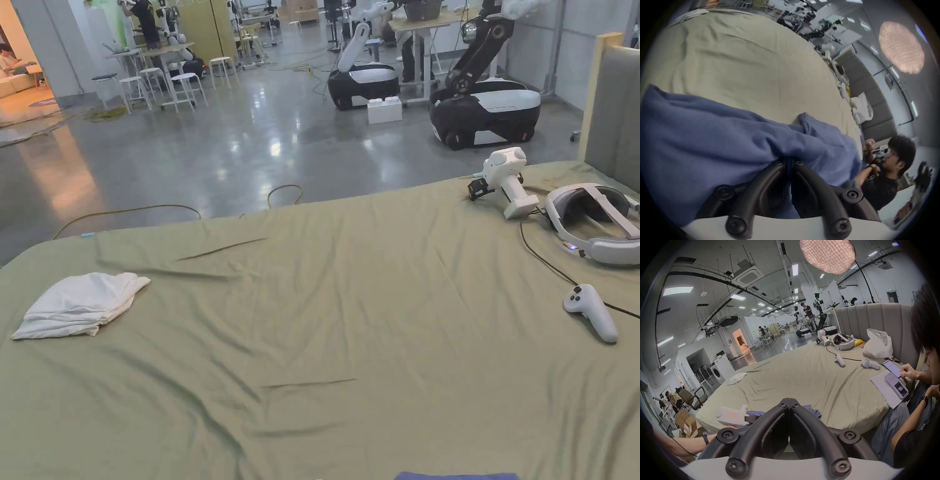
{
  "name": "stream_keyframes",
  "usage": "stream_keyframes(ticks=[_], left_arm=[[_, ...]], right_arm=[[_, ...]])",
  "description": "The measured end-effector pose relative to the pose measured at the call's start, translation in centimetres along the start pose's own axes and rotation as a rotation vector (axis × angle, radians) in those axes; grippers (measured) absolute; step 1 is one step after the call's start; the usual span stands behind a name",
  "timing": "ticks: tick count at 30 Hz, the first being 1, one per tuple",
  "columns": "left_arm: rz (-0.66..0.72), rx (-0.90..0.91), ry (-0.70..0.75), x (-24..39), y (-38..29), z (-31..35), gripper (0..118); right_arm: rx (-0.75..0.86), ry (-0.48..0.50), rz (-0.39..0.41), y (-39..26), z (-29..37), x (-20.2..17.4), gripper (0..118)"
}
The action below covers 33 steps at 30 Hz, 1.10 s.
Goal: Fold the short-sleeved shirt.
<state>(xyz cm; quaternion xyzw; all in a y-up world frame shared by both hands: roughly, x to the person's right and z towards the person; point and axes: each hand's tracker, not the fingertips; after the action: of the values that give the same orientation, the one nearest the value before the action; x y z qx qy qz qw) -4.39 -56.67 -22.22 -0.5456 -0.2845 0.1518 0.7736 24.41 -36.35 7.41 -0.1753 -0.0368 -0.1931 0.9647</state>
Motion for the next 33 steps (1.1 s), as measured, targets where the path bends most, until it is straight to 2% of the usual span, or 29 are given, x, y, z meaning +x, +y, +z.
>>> stream_keyframes(ticks=[1,4,5,7,8,9,13,16,18,20,22,23,25,26,27,29,30,33], left_arm=[[0.001,0.051,-0.002,0.2,0.2,0.2,7],[0.112,0.020,-0.083,-0.8,1.2,2.3,8],[0.076,0.051,-0.126,-1.2,1.2,3.6,13],[0.008,0.123,-0.122,-2.2,1.1,7.3,68],[0.010,0.159,-0.087,-3.0,1.1,9.0,91],[0.021,0.211,-0.068,-4.3,0.9,11.3,101],[0.199,0.295,-0.093,-11.8,1.3,15.8,101],[0.397,0.303,-0.114,-16.3,0.7,15.2,100],[0.450,0.282,-0.127,-17.7,0.1,13.7,99],[0.492,0.237,-0.216,-18.0,-0.9,11.5,98],[0.467,0.325,-0.242,-16.7,-1.5,10.9,96],[0.475,0.320,-0.273,-16.6,-1.3,10.8,87],[0.542,0.274,-0.333,-16.3,-1.2,9.8,50],[0.514,0.266,-0.306,-16.0,-1.2,9.5,27],[0.463,0.245,-0.259,-15.6,-1.3,9.0,15],[0.500,0.248,-0.234,-15.8,-1.5,8.7,15],[0.582,0.276,-0.317,-16.5,-1.9,9.0,15],[0.573,0.377,-0.329,-16.7,-2.1,12.4,14]], right_arm=[[0.004,-0.006,0.000,0.1,0.0,-0.2,0],[0.012,-0.006,0.004,0.0,-0.1,-0.3,0],[0.012,-0.001,0.004,0.0,-0.1,-0.3,0],[0.004,0.006,0.004,0.0,-0.4,-0.3,0],[0.000,0.009,0.004,-0.1,-0.6,-0.4,0],[-0.008,0.013,0.004,-0.2,-0.8,-0.4,0],[-0.047,0.017,0.013,-0.7,-1.3,-0.6,0],[-0.052,0.021,0.029,-0.8,-0.9,-1.1,0],[-0.052,0.017,0.037,-0.8,-0.7,-1.3,0],[-0.054,0.010,0.035,-0.8,-0.7,-1.5,0],[-0.059,0.014,0.025,-0.8,-0.8,-1.7,0],[-0.061,0.015,0.025,-0.8,-0.8,-1.9,0],[-0.066,0.020,0.041,-0.8,-0.8,-2.2,0],[-0.068,0.024,0.051,-0.8,-0.8,-2.4,0],[-0.072,0.028,0.064,-0.8,-0.8,-2.6,0],[-0.076,0.021,0.092,-0.8,-0.8,-3.0,0],[-0.076,0.019,0.104,-0.8,-0.7,-3.2,0],[-0.077,0.033,0.120,-0.8,-0.5,-3.3,0]])
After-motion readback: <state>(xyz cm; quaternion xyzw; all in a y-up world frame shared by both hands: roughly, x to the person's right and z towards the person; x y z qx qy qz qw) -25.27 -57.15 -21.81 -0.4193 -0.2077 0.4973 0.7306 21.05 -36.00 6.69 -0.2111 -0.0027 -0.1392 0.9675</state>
